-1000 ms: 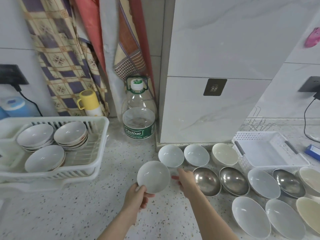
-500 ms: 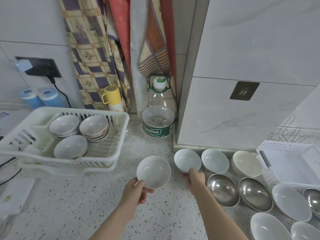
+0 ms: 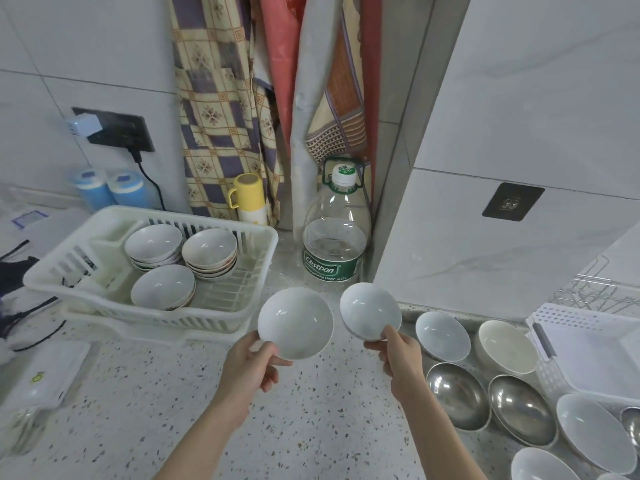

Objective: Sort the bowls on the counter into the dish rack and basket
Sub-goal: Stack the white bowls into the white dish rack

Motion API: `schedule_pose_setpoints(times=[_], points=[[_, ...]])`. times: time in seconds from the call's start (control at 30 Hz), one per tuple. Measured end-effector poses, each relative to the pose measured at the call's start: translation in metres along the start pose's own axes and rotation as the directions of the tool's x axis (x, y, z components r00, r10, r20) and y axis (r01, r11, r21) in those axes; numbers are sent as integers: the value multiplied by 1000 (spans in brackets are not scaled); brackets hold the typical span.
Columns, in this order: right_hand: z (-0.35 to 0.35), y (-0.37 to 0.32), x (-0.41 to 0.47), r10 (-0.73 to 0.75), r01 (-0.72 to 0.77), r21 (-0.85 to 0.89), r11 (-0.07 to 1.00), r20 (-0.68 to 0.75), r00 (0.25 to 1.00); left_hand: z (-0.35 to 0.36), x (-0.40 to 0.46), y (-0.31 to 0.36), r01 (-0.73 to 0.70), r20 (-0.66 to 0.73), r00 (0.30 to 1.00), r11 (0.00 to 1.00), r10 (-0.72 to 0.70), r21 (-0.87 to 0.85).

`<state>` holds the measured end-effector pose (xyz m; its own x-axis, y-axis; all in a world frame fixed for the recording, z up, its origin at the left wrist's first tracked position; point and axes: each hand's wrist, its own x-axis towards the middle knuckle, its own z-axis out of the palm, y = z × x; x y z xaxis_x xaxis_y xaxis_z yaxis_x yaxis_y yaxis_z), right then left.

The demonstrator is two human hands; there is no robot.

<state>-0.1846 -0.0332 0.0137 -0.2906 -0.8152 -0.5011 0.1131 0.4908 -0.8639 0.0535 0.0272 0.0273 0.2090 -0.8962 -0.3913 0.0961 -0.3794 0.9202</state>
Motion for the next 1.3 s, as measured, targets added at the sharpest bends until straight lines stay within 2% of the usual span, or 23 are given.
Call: schedule_pose_setpoints(times=[0.17,0.33,0.53,0.83,1.03,1.2,1.3], points=[[29,-19,-16,-77,77,11,997,30,997,-41,12,24,-68,-76,995,995,63,-71],[76,-37,-33,-143,145,-14,989,65,987,-101,32,47,-150,-127,982,987,141,-57],[158,-53,-55,-207,210,-17,978,113,972,-188,60,78,-187,-175,969,981,176,-47],[280,-44,-77,-256,284,-139,949,190,948,-299,97,95,-197,-222,959,977,175,-81],[325,-30,-80,-338,370,-138,919,213,917,-325,126,92,-192,-228,958,979,172,-70],[337,-23,-77,-374,419,-262,870,204,905,-328,146,86,-218,-209,958,972,195,-93],[345,-15,-76,-383,421,-263,868,185,905,-323,154,84,-245,-211,952,966,223,-81]])
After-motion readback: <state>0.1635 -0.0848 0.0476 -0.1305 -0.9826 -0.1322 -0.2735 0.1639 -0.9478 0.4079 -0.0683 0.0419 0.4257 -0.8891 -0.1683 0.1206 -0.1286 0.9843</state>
